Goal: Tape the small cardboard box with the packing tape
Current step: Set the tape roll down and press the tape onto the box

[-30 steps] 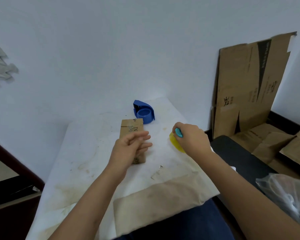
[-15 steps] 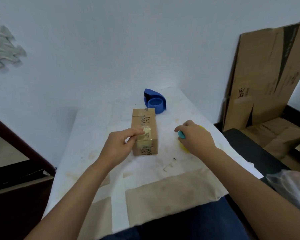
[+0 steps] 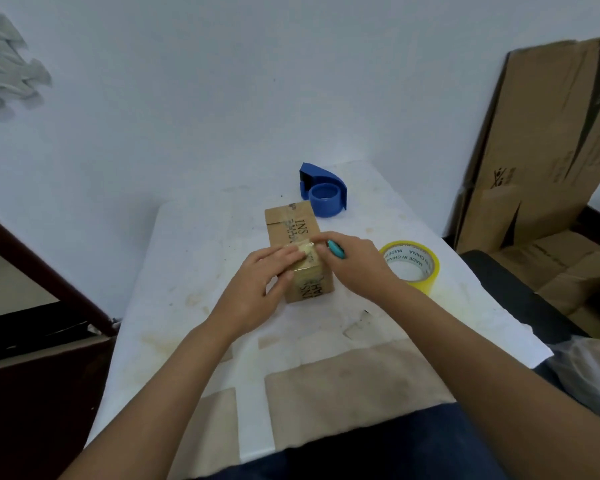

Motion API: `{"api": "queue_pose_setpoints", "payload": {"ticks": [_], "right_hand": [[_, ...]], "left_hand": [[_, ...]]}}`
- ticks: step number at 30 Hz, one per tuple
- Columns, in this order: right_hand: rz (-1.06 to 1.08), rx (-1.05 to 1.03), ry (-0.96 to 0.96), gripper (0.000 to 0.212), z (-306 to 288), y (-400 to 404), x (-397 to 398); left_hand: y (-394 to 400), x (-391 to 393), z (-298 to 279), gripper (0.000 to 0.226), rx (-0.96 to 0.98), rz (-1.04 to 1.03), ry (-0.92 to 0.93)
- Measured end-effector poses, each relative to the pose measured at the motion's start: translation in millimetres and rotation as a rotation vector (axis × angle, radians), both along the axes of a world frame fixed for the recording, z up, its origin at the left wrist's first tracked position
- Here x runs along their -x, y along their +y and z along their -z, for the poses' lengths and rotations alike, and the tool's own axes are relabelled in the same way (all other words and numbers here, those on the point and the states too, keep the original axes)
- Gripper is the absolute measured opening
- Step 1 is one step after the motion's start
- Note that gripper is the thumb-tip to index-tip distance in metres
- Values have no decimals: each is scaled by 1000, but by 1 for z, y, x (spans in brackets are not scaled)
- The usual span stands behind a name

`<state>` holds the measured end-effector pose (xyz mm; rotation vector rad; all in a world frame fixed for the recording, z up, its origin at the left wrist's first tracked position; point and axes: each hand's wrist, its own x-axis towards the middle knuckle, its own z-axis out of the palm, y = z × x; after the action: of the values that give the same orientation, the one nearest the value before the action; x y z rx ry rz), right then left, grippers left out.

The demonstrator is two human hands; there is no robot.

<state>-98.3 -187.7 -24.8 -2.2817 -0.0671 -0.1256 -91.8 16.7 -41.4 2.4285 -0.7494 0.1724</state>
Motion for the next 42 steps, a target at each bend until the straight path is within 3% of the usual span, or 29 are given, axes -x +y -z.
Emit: {"api": "queue_pose_setpoints", "payload": {"ticks": [5,11,18,31,37,42], "right_hand": [[43,-56,-18,25,11,-3,1],[81,-121,-27,24,23,-3,1],[62,-165,-12,26,23,-4,2],[65,-207,-9,27,23,-4,4],[69,-234,-1,26,23,-4,4],[67,-225,-3,26,24,-4,4]], "left_hand": [[-5,-7,-4,36,-123,-3,-25],[-28,-6,2,43,-77,-163,-234],[-37,-21,16,43,-150,-120,-467],[-28,-15,24,64,-438,-64,-484],[-53,-8,20,53,-358,-266,-479],[-46,-10,28,50,-398,-231,-466]]}}
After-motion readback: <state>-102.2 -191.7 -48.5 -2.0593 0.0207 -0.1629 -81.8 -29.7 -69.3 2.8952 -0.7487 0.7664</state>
